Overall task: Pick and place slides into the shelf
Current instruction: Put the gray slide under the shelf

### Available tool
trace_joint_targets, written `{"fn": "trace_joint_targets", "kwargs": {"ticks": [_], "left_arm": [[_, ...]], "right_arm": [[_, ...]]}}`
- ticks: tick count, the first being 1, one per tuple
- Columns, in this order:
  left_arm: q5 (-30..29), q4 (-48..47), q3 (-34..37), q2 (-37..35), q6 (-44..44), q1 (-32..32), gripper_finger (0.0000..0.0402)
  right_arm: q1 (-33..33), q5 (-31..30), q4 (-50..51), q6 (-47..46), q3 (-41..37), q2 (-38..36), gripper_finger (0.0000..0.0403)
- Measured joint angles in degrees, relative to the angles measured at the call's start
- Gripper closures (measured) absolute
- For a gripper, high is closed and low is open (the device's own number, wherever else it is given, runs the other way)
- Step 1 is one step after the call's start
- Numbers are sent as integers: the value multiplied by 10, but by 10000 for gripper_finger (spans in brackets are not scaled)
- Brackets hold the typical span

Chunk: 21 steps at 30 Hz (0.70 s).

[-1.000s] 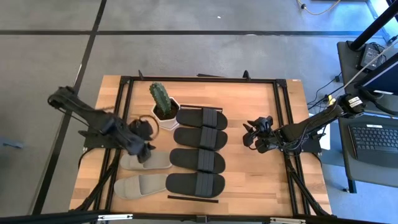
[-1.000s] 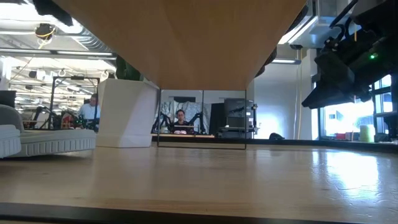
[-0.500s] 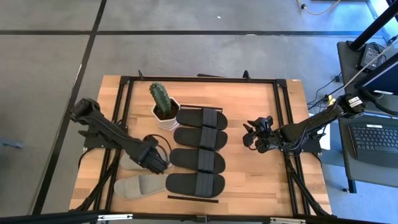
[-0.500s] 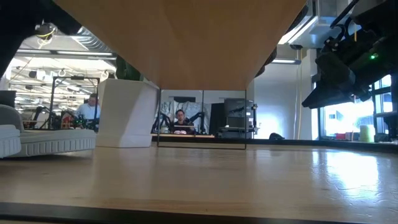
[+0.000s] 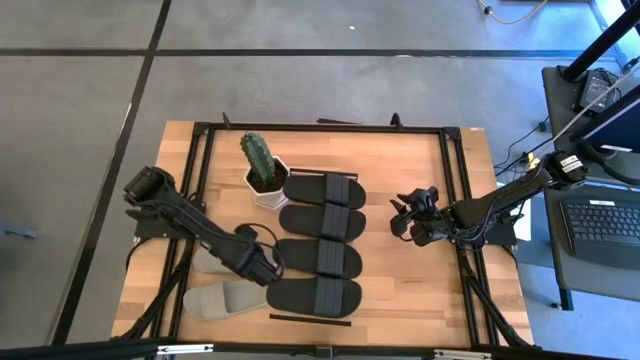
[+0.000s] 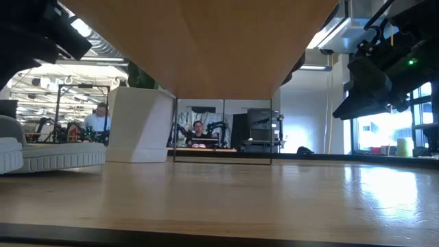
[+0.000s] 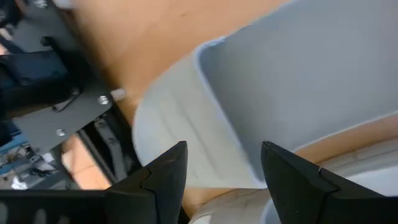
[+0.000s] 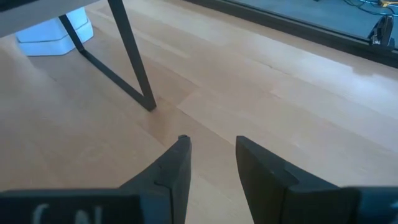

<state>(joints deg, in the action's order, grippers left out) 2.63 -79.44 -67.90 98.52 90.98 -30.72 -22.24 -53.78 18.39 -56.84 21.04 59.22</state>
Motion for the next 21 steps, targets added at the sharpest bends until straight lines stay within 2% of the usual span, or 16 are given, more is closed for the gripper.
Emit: {"fn": "trace_joint_targets", "kwargs": {"ticks": [21], "left_arm": [[-1,-10,0,1,16,0,207]], "right_arm": [[0,15,-3,1,0,0,275]]}}
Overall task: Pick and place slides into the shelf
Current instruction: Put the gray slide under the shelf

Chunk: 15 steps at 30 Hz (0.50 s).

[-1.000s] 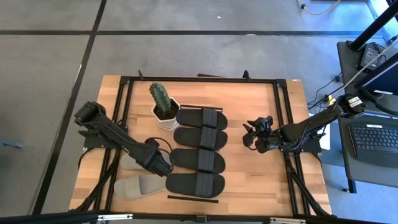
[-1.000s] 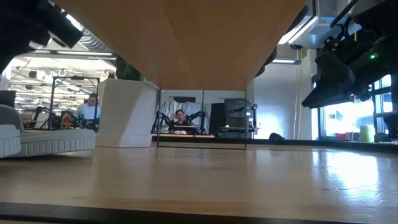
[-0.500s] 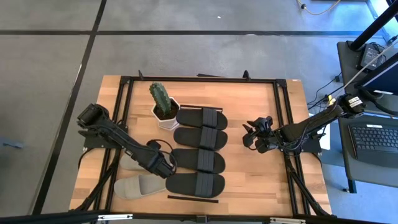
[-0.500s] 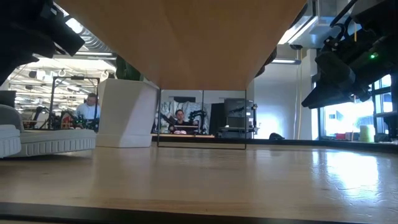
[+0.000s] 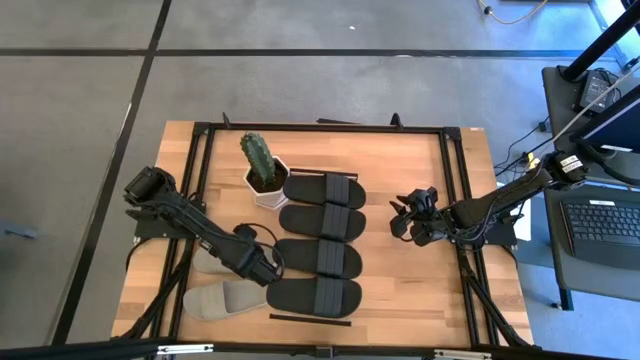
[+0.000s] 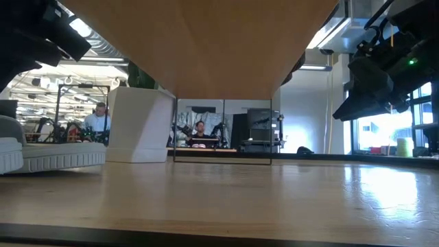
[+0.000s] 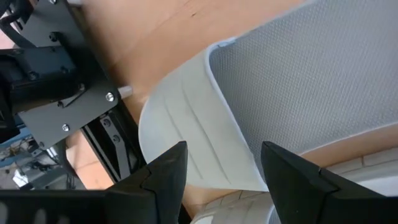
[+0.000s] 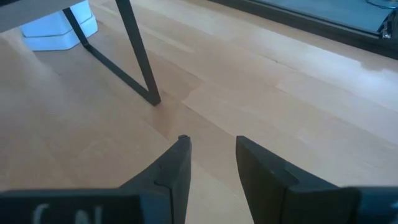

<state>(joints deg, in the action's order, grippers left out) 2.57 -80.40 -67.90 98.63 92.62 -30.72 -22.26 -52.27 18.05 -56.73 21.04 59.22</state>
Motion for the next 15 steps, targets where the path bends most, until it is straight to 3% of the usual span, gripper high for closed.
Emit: {"fn": "trace_joint_targets", "kwargs": {"ticks": [8,15], "left_arm": [[-1,-6,0,-30,10,-13,207],[-37,-52,0,-88,134,-45,207]], "right_arm": [[0,0,-2,0,0,0,275],[0,0,-3,0,0,0,275]]}}
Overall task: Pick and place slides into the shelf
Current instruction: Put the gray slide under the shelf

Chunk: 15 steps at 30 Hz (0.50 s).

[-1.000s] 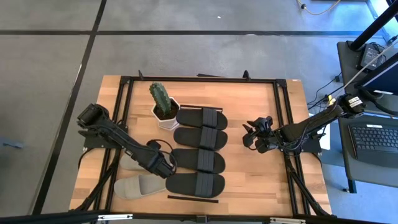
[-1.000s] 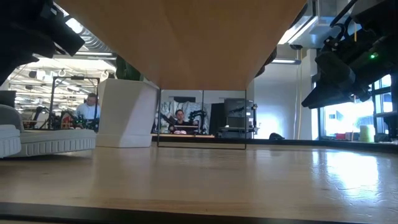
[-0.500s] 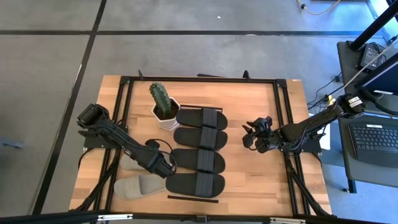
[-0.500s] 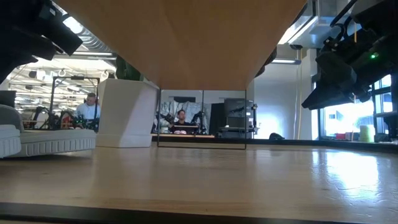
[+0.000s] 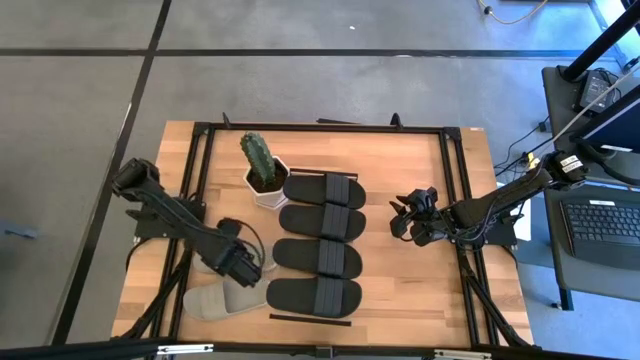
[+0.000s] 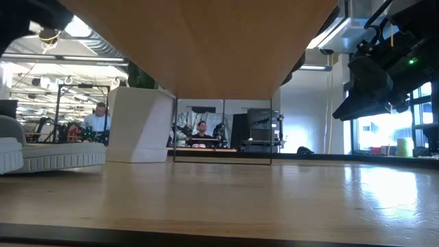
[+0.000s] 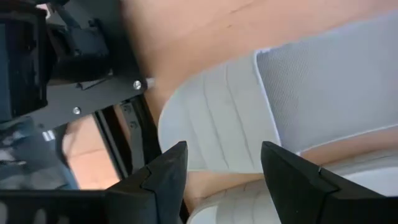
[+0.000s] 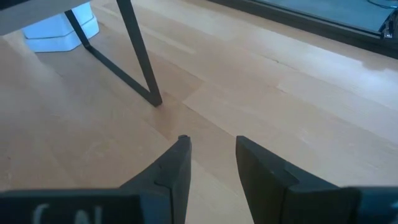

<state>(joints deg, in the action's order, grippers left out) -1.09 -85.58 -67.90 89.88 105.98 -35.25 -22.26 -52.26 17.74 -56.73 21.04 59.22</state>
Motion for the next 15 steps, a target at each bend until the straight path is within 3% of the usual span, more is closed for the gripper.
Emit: {"fn": "trace_joint_targets", "kwargs": {"ticks": [15], "left_arm": [[-7,48,29,-3,135,-26,207]], "right_arm": [[0,0,0,1,0,0,275]]}}
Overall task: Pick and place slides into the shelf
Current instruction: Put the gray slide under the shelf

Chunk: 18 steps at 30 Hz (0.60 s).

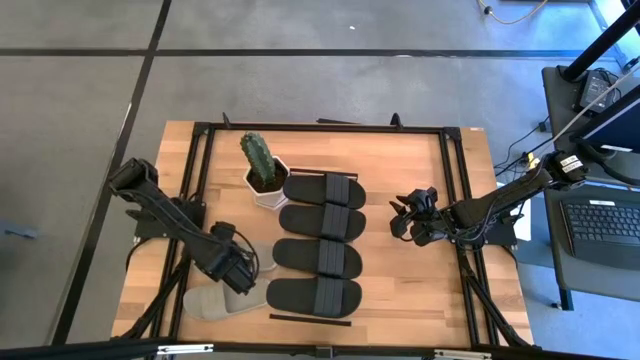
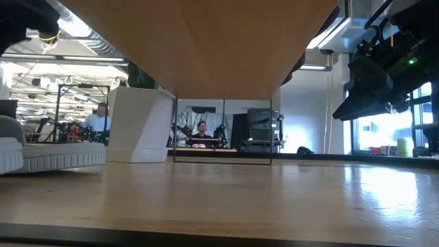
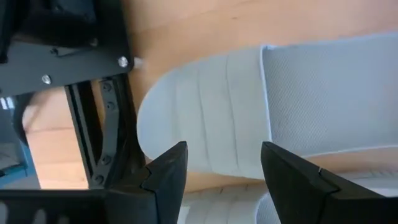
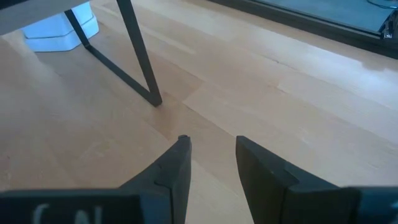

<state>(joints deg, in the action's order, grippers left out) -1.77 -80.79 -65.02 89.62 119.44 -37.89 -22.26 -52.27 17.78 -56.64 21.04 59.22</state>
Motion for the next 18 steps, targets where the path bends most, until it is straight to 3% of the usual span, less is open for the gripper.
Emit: {"fn": "trace_joint_targets", "kwargs": {"ticks": [6,18], "left_arm": [[-25,57,8,0,-2,0,207],[-35,63,15,1,19,2,207]], "right_arm": [[0,0,2,1,0,0,275],[0,0,3,1,0,0,275]]}}
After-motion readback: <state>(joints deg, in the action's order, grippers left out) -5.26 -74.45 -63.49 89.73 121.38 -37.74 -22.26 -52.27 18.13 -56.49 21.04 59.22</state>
